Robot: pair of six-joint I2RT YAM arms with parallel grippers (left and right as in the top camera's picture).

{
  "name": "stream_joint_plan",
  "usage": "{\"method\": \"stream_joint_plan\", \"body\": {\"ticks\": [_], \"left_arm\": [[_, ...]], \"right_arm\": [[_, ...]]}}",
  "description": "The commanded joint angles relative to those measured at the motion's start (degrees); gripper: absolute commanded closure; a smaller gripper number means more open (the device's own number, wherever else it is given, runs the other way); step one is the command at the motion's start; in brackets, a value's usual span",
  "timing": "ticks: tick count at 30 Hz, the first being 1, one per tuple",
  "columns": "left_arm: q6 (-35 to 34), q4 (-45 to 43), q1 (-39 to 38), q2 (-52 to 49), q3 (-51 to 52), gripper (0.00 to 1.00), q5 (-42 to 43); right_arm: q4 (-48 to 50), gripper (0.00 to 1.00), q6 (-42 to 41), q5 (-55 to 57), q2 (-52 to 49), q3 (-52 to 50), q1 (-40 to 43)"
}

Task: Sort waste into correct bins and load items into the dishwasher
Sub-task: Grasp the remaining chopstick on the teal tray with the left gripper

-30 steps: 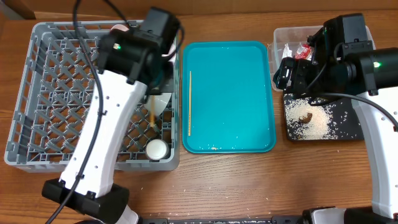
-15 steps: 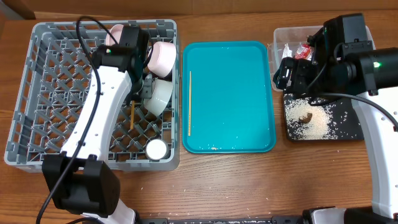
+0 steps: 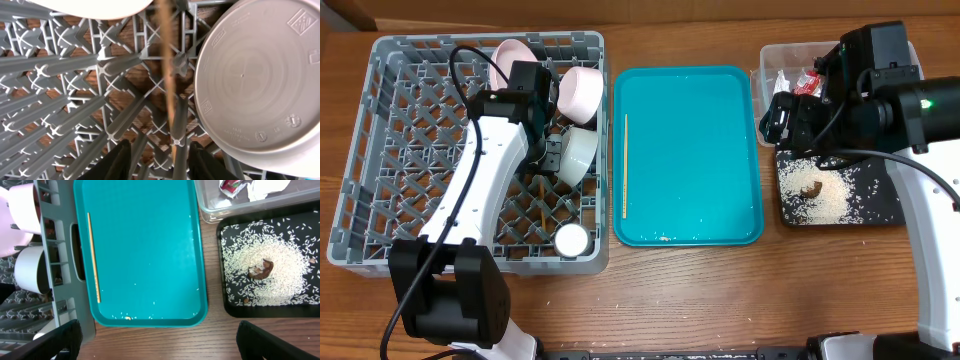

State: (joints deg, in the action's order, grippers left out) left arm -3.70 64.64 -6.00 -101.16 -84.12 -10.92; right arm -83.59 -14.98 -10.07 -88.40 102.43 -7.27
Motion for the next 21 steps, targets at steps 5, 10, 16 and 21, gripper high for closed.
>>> {"method": "stream_joint_plan", "body": {"ticks": [5, 10, 16, 21], "left_arm": [[-5.8, 7.6, -2.0, 0.4, -12.0, 0.59, 9.5], [-11.6, 6.6, -12.8, 0.2, -15.1, 0.55, 11.3], [-25.6, 0.0, -23.9, -4.4, -11.9, 0.50, 4.9], [-27.5, -5.1, -24.0, -11.4, -8.9, 0.50, 4.6]], "right_arm": [[0.1, 0.00, 0.0, 0.2, 0.7, 0.7, 0.0], [0.1, 0.00, 0.0, 0.2, 0.7, 0.7, 0.0], [0.1, 0.00, 0.0, 0.2, 0.7, 0.7, 0.0], [0.1, 0.00, 0.1, 0.2, 0.7, 0.7, 0.0]]}}
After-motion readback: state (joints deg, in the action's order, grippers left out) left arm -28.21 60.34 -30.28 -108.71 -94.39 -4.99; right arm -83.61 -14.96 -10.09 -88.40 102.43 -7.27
